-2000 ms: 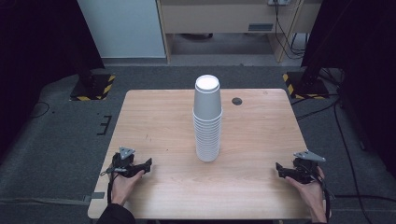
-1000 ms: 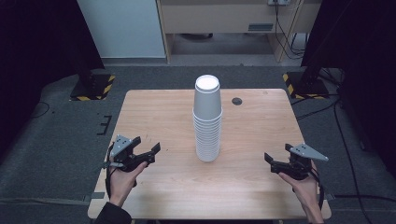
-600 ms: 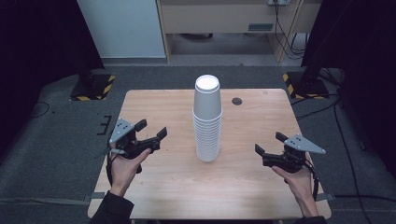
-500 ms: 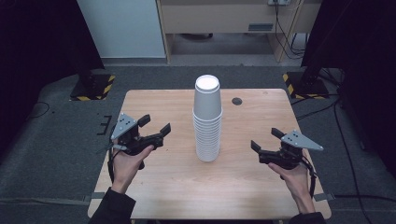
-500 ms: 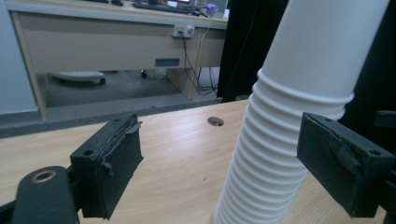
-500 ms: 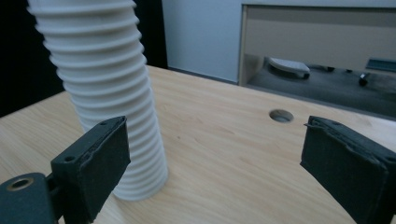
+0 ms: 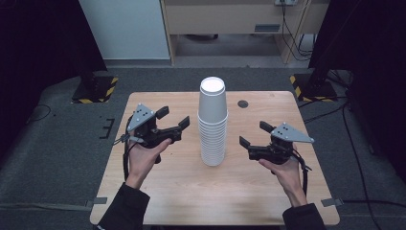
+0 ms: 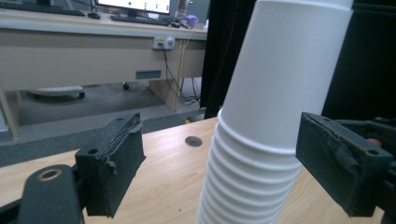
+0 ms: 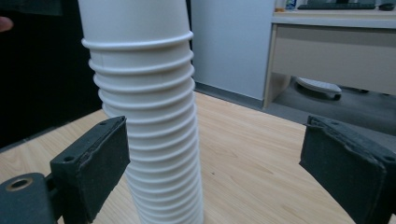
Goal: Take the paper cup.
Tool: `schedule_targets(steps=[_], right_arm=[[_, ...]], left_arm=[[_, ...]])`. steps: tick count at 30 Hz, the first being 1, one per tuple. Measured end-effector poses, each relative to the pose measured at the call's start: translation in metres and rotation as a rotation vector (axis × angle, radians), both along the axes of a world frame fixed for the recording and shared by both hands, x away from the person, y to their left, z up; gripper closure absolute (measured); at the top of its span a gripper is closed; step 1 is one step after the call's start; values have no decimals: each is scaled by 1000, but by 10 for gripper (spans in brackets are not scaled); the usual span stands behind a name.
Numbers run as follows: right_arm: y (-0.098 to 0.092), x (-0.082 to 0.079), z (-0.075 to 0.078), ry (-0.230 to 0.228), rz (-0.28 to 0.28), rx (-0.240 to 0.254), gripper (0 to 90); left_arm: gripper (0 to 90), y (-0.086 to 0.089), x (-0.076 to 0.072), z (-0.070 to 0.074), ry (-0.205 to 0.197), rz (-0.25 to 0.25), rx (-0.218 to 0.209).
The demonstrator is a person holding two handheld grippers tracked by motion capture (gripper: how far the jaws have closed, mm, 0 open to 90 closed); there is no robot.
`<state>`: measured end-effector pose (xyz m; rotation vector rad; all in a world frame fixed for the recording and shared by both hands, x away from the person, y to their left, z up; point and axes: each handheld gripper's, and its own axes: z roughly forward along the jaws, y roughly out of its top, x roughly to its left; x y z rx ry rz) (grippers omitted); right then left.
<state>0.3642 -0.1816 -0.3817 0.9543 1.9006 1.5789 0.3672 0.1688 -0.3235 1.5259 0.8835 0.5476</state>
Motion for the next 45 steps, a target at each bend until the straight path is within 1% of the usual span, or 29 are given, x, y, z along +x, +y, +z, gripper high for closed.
schedule_targets(steps=[3,5,11,14,17,18,20,21,25,29,34,36,38,40,42,45], right_arm=[[6,3,2,-5,20,8,82],[11,4,3,-4,32,9,82],[25,10,4,-8,69,14,82],[33,13,3,-13,85,10,82],[39,16,4,-18,97,11,82],[43,18,4,-15,106,7,82],[45,19,4,-16,109,5,82],[50,21,3,-14,116,8,82],[56,24,1,-10,131,9,81],[64,30,-1,-10,139,7,79],[66,34,-3,-6,154,23,78],[68,38,-5,-5,157,28,78],[68,39,-5,-9,157,31,78],[68,41,-6,0,154,41,76],[69,44,-6,6,166,53,74],[70,44,-7,5,170,54,73]], left_arm=[[144,-9,3,5,-11,-19,3],[144,-16,4,7,-16,-27,12],[144,-34,9,11,-18,-59,16],[144,-41,12,13,-19,-68,11],[143,-47,15,16,-21,-76,19],[142,-49,16,16,-23,-81,20],[142,-52,18,17,-26,-87,19],[140,-54,20,18,-27,-90,15],[136,-59,26,19,-24,-94,21],[129,-63,32,18,-17,-99,13],[121,-68,38,15,-8,-107,9],[115,-70,42,13,-4,-113,15],[112,-72,44,12,-1,-115,5],[107,-73,47,11,4,-119,5],[107,-75,48,12,5,-120,9],[108,-77,50,13,5,-122,19]])
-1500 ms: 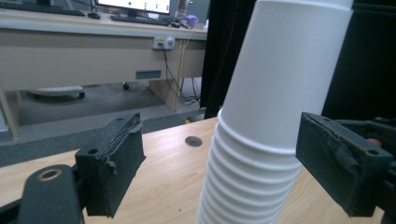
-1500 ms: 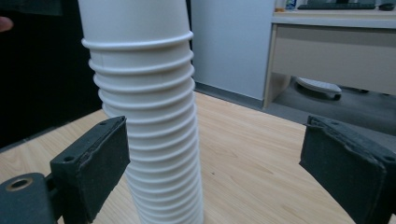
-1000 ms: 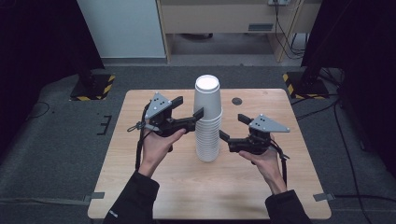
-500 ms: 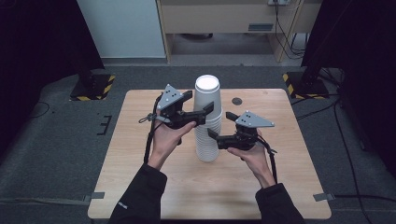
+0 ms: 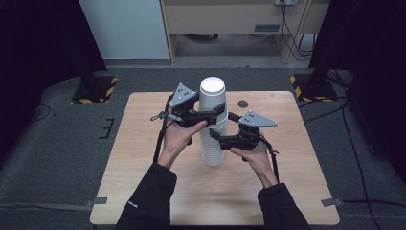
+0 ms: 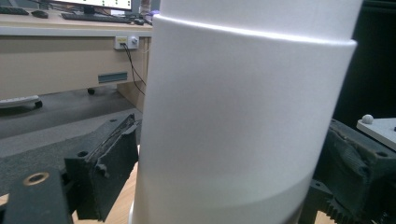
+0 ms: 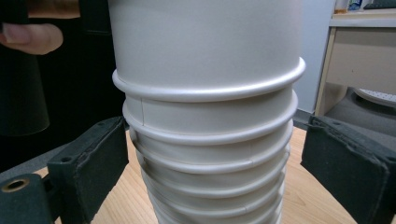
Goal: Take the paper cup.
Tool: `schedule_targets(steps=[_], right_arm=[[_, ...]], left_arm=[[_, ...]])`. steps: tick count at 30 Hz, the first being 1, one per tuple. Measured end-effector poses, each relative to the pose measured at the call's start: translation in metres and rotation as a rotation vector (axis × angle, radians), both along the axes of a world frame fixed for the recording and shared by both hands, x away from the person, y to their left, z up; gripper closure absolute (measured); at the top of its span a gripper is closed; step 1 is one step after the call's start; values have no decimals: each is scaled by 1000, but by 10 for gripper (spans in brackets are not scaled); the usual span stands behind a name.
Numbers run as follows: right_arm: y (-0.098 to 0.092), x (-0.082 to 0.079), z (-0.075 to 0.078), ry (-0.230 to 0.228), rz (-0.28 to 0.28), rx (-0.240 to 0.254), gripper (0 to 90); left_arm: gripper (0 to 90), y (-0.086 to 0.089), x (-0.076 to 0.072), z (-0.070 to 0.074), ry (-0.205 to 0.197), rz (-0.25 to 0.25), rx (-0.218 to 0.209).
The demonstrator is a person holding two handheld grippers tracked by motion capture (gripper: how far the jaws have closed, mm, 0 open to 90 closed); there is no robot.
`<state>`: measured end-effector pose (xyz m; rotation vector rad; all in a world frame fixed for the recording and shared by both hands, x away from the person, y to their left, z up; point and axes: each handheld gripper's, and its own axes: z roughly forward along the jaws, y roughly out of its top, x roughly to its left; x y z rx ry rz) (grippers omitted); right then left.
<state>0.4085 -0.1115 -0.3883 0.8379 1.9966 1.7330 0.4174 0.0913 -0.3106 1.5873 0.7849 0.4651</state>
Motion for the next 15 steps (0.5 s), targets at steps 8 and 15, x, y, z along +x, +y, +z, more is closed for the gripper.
schedule_targets(steps=[8,15], right_arm=[[5,5,4,-5,19,-1,64],[10,11,3,9,25,13,39]], left_arm=[[110,-5,4,1,4,-6,9],[113,-9,10,-2,13,-10,22]])
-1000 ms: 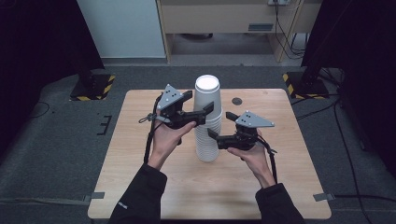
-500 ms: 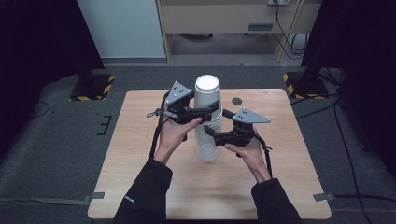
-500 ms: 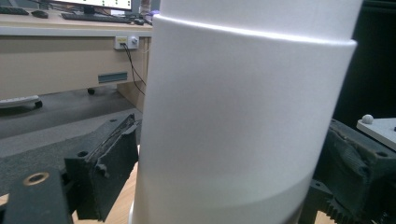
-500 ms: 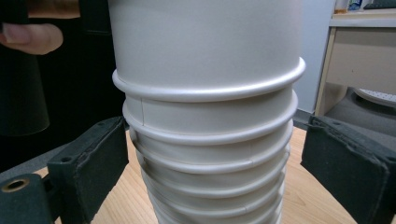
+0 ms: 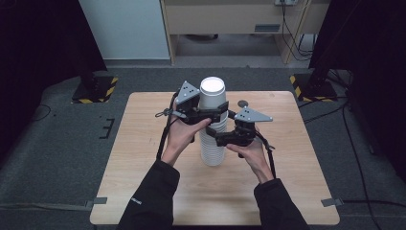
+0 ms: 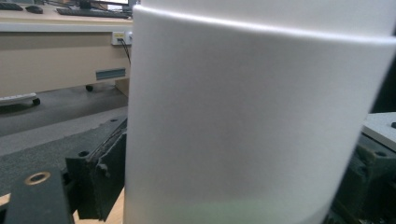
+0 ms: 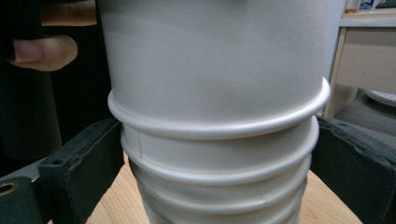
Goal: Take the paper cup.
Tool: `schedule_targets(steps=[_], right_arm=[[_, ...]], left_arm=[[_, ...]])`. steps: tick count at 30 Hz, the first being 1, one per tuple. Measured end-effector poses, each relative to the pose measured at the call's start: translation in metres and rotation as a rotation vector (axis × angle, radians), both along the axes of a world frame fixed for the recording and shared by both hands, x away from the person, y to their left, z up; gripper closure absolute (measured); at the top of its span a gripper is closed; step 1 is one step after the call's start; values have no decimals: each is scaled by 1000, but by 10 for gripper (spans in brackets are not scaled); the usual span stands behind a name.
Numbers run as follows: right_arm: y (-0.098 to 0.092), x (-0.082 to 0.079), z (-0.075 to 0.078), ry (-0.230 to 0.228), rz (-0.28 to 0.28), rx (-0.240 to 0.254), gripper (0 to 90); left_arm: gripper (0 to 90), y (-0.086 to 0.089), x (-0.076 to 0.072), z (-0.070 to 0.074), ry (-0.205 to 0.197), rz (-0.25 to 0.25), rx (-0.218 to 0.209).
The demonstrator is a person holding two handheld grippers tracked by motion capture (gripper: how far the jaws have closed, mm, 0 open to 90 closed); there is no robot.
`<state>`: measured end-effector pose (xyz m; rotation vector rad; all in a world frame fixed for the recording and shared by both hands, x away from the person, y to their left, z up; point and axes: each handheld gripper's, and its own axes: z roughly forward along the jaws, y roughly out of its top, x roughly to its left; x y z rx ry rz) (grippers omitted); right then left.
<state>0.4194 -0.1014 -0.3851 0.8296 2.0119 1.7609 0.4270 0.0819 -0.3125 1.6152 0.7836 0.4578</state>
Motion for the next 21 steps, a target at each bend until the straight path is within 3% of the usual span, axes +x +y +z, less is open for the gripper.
schedule_targets(steps=[8,12,21], right_arm=[[0,1,-1,-1,0,3,39],[0,1,-1,-2,4,1,39],[-2,-2,2,-9,5,26,60]], left_arm=[[146,-1,2,1,-11,4,10],[149,3,1,6,-33,-2,-52],[149,7,-4,20,-69,17,-80]])
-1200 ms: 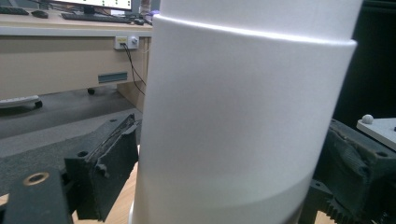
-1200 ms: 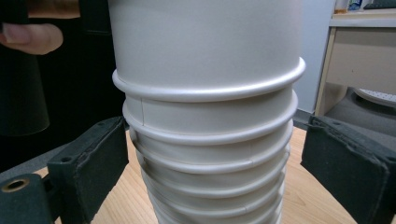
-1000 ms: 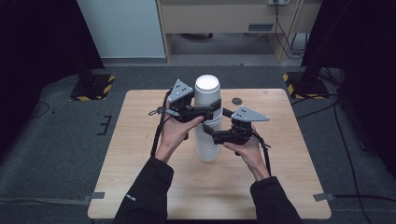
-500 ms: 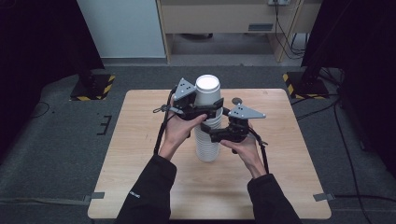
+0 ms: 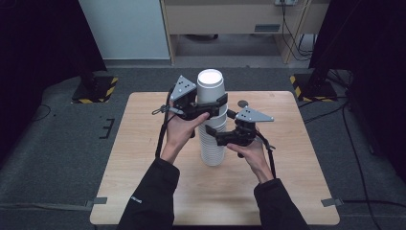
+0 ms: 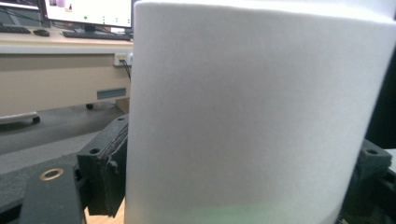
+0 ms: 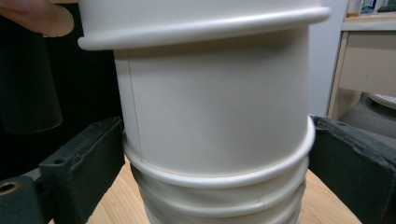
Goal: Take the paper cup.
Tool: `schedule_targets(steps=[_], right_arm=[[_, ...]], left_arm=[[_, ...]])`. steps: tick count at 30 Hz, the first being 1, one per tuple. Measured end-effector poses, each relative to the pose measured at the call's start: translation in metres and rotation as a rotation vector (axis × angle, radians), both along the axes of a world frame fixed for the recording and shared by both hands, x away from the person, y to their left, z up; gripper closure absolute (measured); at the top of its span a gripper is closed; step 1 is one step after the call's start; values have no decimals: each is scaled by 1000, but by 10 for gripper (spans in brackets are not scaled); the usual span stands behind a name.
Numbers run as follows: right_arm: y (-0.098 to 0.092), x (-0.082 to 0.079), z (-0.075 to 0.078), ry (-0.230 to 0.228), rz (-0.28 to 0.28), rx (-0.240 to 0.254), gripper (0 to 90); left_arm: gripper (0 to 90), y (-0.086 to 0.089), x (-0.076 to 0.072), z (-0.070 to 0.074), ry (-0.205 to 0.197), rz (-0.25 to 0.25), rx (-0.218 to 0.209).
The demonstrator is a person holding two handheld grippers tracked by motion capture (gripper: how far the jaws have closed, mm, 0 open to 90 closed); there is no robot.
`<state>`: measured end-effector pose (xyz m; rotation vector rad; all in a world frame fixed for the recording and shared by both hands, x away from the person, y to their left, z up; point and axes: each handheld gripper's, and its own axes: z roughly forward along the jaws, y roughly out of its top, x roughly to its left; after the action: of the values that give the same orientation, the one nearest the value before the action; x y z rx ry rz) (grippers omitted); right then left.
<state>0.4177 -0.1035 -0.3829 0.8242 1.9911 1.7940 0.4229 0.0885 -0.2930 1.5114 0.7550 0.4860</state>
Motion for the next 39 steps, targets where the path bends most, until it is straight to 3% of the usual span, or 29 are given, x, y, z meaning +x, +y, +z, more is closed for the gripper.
schedule_targets(steps=[25,39], right_arm=[[-15,-12,11,-29,-13,-7,69],[-25,-20,7,-35,-24,-20,70]], left_arm=[[152,20,-13,30,-127,62,-153],[152,46,-22,36,-155,115,-223]])
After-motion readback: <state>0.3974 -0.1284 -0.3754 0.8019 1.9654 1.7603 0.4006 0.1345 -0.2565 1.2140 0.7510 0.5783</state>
